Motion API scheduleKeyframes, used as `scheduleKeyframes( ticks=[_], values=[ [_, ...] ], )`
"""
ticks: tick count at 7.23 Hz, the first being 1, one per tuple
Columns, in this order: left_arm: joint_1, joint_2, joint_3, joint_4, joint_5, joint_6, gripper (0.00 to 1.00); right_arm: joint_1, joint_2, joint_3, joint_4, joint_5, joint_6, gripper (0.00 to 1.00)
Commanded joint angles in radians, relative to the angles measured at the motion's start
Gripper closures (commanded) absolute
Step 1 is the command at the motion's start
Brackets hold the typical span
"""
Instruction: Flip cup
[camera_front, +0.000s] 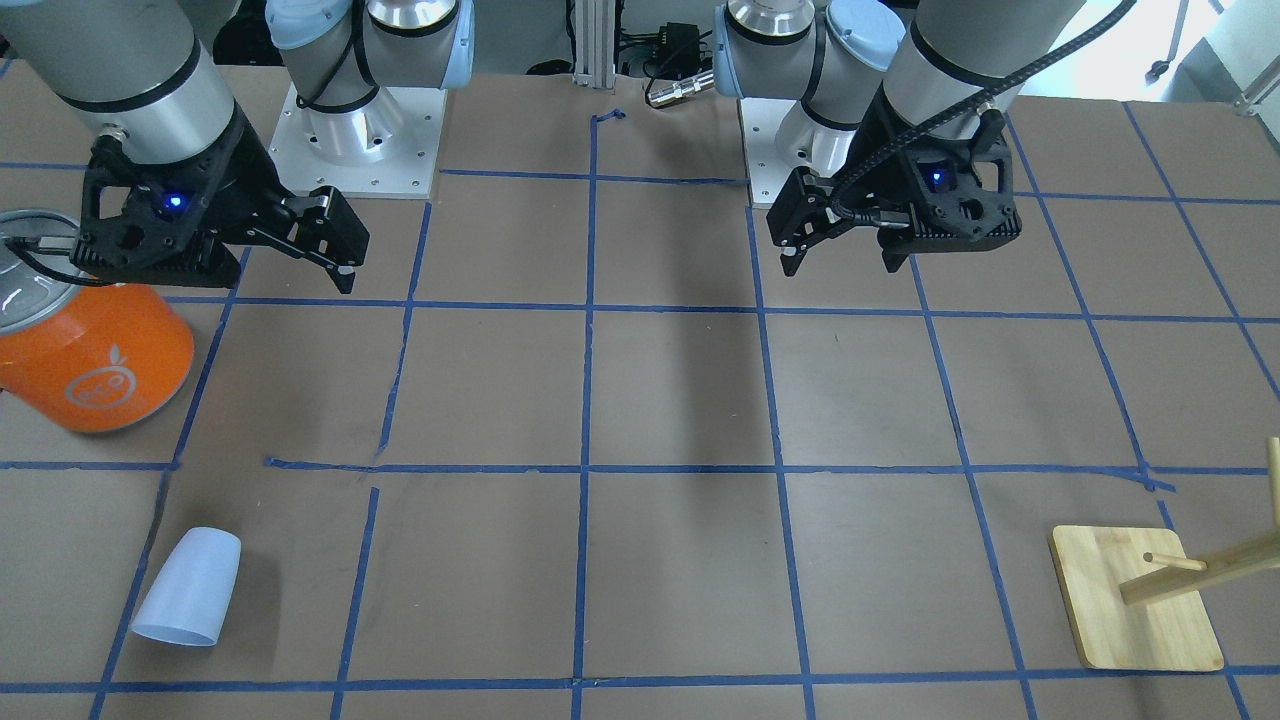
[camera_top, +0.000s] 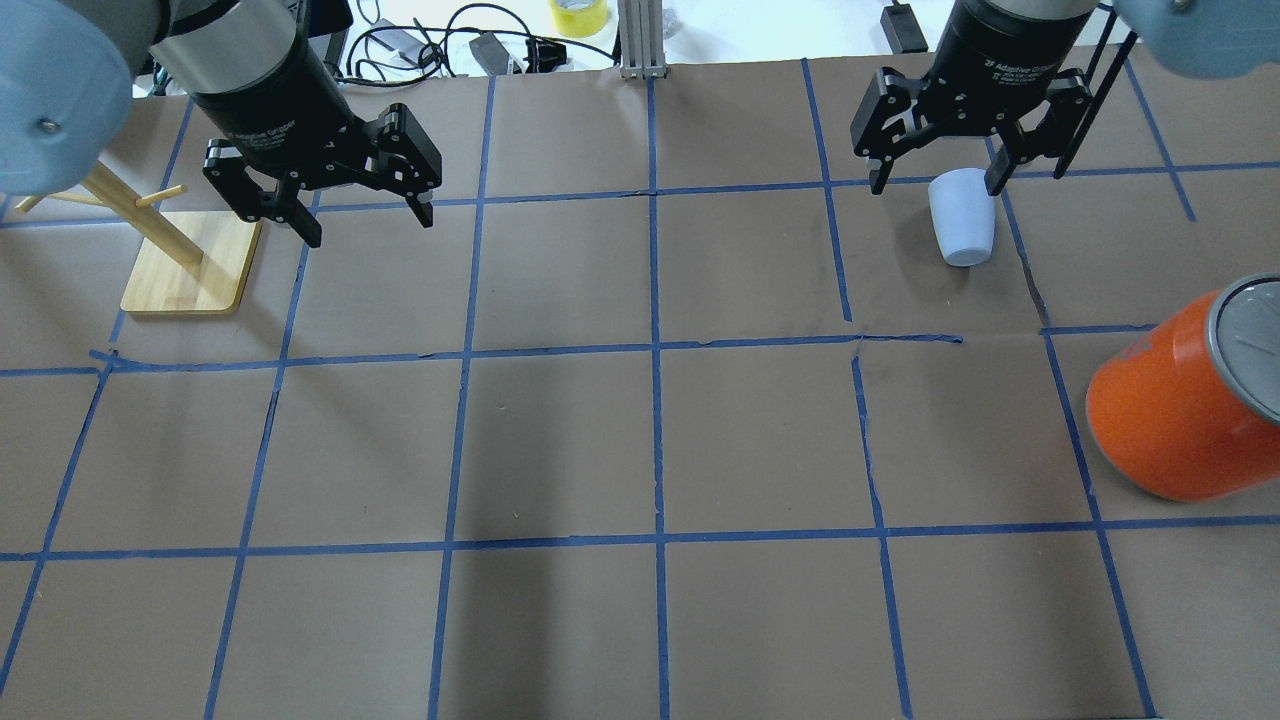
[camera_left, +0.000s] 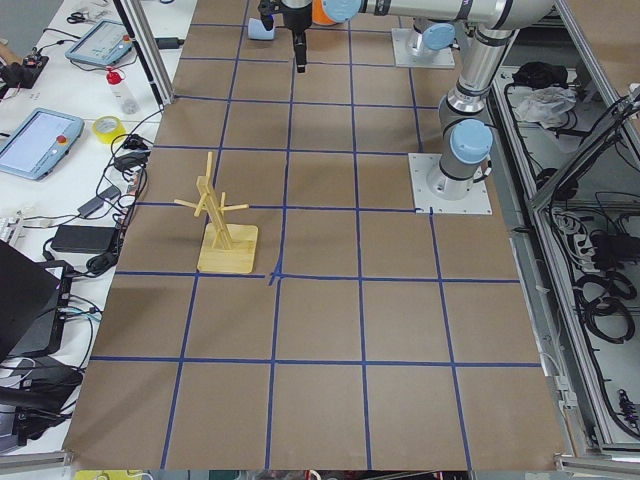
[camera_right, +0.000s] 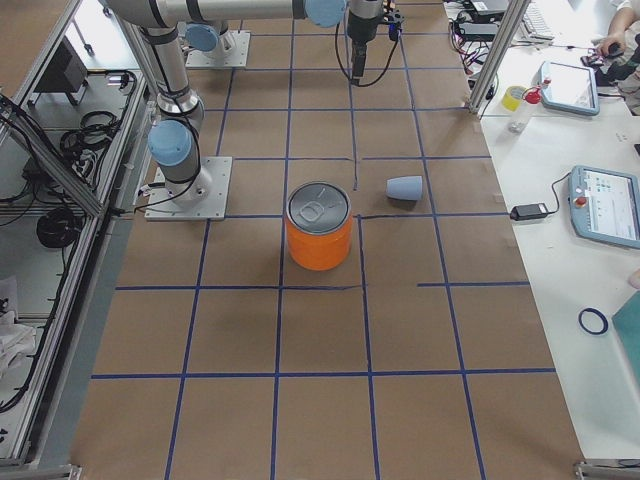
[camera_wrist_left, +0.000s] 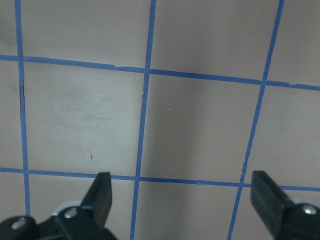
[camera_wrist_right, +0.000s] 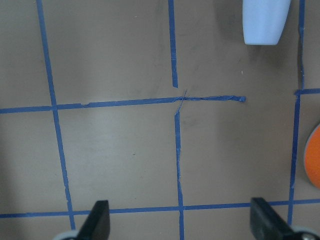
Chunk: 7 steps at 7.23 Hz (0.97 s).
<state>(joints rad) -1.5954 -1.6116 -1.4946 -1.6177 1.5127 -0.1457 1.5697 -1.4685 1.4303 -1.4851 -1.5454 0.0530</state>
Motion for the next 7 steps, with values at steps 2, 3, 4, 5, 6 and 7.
scheduleKeyframes(
  ticks=[2, 3, 4, 5, 6, 7],
  values=[
    [0.000, -0.001, 0.001, 0.001, -0.003, 0.000, 0.00, 0.000, -0.001, 0.002, 0.002, -0.002, -0.001, 0.00],
    [0.000, -0.001, 0.001, 0.001, -0.003, 0.000, 0.00, 0.000, 0.001, 0.002, 0.002, -0.002, -0.002, 0.00],
    [0.000, -0.001, 0.001, 0.001, -0.003, 0.000, 0.00, 0.000, -0.001, 0.002, 0.002, -0.001, -0.001, 0.00],
    [0.000, -0.001, 0.001, 0.001, -0.003, 0.000, 0.00, -0.004, 0.002, 0.002, -0.015, -0.002, -0.002, 0.00],
    [0.000, -0.001, 0.001, 0.001, -0.003, 0.000, 0.00, -0.004, 0.002, 0.002, -0.017, -0.001, -0.002, 0.00],
    [0.000, -0.001, 0.001, 0.001, -0.003, 0.000, 0.00, -0.004, 0.001, 0.002, -0.015, -0.002, -0.002, 0.00]
  ],
)
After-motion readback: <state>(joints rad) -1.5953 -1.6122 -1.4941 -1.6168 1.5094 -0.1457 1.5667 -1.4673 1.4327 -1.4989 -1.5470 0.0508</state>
